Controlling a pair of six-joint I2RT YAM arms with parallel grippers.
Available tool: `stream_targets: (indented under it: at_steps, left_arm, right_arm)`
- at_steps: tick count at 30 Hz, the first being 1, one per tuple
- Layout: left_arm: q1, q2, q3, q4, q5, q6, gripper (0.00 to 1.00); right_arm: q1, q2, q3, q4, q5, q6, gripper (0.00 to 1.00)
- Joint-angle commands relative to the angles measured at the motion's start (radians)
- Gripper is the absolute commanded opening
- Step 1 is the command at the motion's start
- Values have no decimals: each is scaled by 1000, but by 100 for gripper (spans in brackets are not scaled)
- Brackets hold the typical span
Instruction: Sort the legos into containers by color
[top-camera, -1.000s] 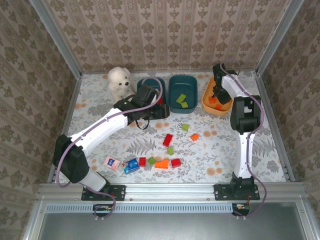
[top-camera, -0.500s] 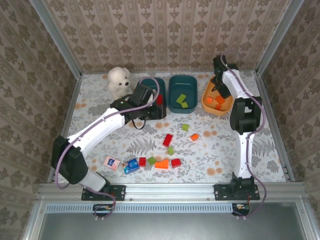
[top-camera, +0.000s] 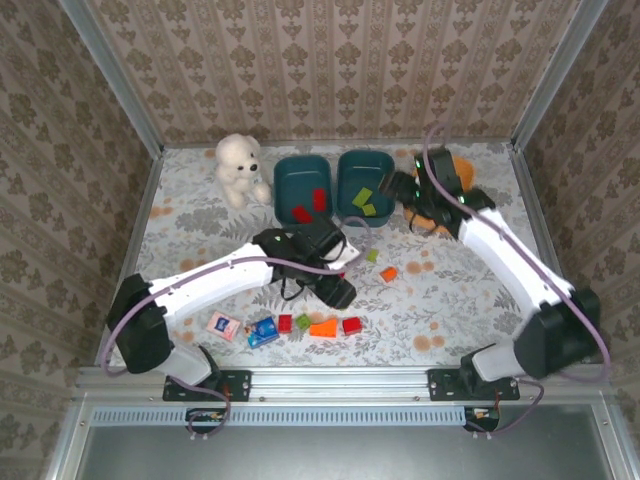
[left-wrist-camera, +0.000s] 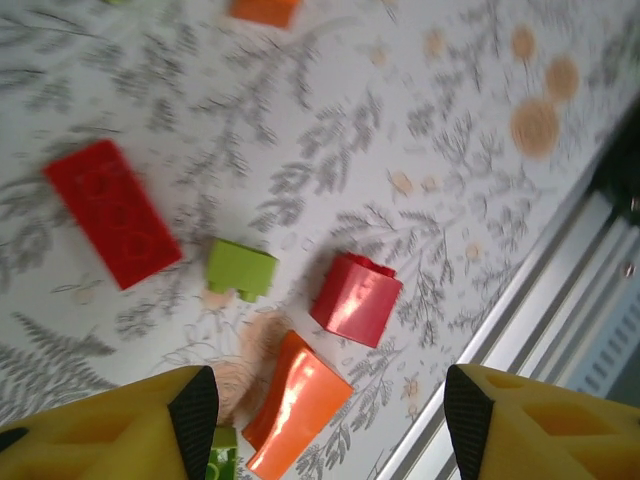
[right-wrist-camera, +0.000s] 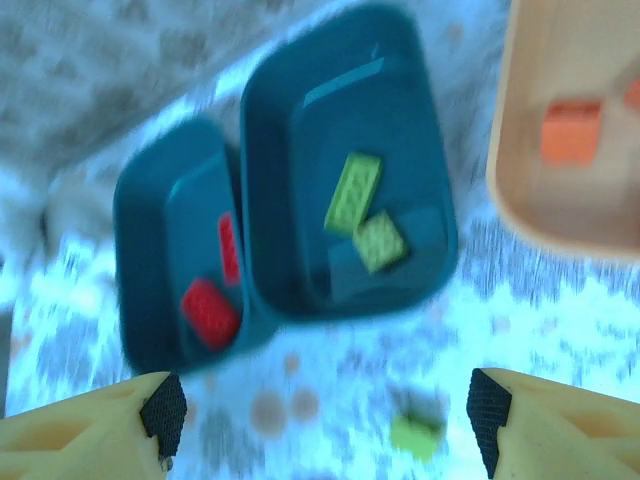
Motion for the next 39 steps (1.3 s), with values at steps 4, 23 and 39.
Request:
stream_targets:
  at_steps: [4, 23, 39]
  left_arm:
    - [-93, 148, 65, -86, 5, 141, 62]
    - [-202, 390, 180, -147, -152, 160, 71]
    - [-205, 483, 189, -124, -155, 151, 55]
  right_arm:
    - [-5, -449, -299, -85, -267, -42, 80]
    - [-11, -769, -323, -340, -226, 34, 84]
    - [-11, -760, -307, -341, -233, 43, 84]
